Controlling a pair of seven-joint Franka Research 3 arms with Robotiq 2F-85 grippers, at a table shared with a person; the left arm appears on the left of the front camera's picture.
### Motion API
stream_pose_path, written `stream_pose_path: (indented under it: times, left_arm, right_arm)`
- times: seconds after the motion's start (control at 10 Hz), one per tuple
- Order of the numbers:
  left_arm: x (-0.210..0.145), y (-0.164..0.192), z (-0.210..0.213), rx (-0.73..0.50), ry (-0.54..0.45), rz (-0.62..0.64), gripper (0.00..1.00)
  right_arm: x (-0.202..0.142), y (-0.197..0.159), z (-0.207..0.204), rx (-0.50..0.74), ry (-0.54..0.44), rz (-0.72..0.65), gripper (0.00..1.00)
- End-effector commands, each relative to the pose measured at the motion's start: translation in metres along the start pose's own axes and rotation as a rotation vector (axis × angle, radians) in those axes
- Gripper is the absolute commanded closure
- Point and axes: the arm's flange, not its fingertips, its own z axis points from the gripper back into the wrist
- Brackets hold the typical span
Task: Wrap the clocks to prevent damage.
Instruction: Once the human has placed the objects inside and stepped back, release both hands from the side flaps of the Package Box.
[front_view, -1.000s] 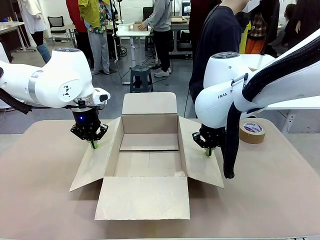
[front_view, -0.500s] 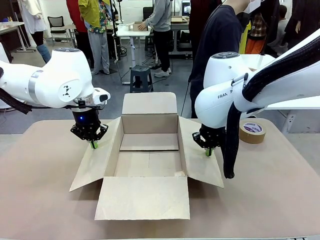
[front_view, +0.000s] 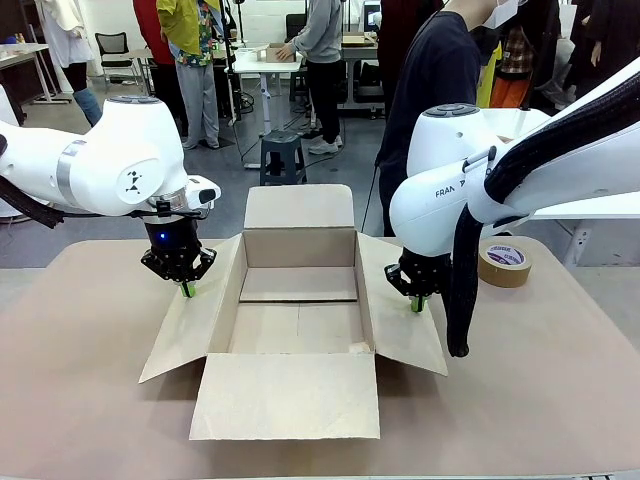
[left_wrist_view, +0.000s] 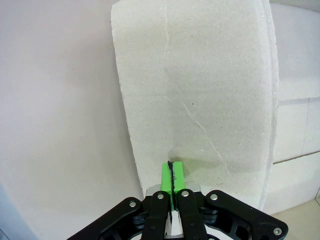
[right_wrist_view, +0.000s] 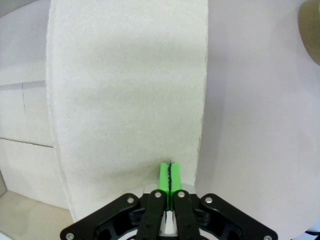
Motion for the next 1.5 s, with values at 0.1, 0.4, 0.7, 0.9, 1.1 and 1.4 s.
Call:
stream_pose_path:
  times: [0.1, 0.4, 0.7, 0.9, 1.1, 1.4]
  left_arm:
    - [-0.0008, 0.0002, -0.0014, 0.01, 0.0, -0.008, 1.0]
    - [-0.0008, 0.0002, -0.0014, 0.01, 0.0, -0.008, 1.0]
    - [-0.0008, 0.0002, -0.0014, 0.01, 0.0, -0.008, 1.0]
    - [-0.0008, 0.0002, -0.0014, 0.01, 0.0, -0.008, 1.0]
    - [-0.0008, 0.0002, -0.0014, 0.01, 0.0, -0.008, 1.0]
    - [-0.0008, 0.0002, -0.0014, 0.01, 0.0, -0.008, 1.0]
  right_arm:
    - [-0.0001, 0.0001, -0.0004, 0.0, 0.0, 0.001, 0.99]
    - [-0.0001, 0.0001, -0.0004, 0.0, 0.0, 0.001, 0.99]
    - [-0.0001, 0.0001, -0.0004, 0.0, 0.0, 0.001, 0.99]
    - [-0.0001, 0.0001, -0.0004, 0.0, 0.0, 0.001, 0.99]
    - [-0.0001, 0.0001, -0.0004, 0.0, 0.0, 0.001, 0.99]
    - [-0.0001, 0.0001, -0.0004, 0.0, 0.0, 0.001, 0.99]
